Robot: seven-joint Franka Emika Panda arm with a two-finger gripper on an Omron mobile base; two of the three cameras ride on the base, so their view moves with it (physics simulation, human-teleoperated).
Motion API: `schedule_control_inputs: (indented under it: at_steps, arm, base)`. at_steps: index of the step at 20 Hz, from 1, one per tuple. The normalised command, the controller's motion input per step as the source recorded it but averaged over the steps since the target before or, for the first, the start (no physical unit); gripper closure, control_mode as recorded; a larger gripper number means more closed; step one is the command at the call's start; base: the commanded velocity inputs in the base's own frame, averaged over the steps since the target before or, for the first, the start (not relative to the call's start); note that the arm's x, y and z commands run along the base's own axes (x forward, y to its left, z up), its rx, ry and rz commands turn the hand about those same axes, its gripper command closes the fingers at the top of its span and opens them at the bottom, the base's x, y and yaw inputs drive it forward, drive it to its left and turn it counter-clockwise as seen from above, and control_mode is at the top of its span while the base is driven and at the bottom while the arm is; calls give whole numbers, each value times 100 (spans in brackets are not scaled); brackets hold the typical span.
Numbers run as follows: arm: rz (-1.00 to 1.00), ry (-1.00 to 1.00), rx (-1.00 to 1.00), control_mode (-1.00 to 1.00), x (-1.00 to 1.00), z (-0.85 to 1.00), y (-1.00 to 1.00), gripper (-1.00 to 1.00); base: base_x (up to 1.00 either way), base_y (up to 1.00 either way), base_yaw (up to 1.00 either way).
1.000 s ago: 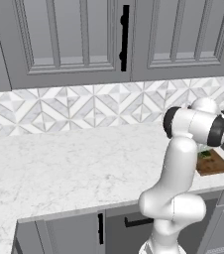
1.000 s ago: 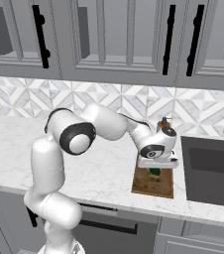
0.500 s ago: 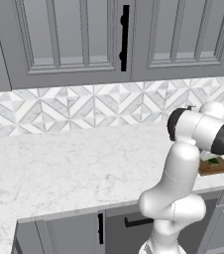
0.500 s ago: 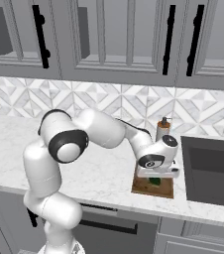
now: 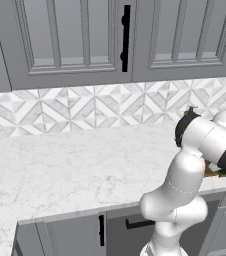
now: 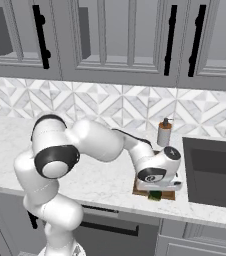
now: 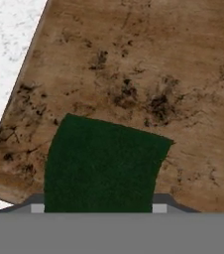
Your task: Pick up the sponge from the counter and clean the cutting board by briefly scrubbing or pressing down on the cutting board. Once finished, release the sponge.
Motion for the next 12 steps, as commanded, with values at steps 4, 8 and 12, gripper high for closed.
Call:
schedule_control_inputs:
  at_steps: [4, 8, 12]
  arm:
    - [0, 0, 0, -100, -36, 0, -1, 100]
    - [0, -7, 0, -100, -13, 21, -14, 100]
    - [0, -2, 0, -100, 3, 43, -8, 100]
  base:
    - [0, 0, 0]
    - [0, 0, 0]
    - [0, 0, 0]
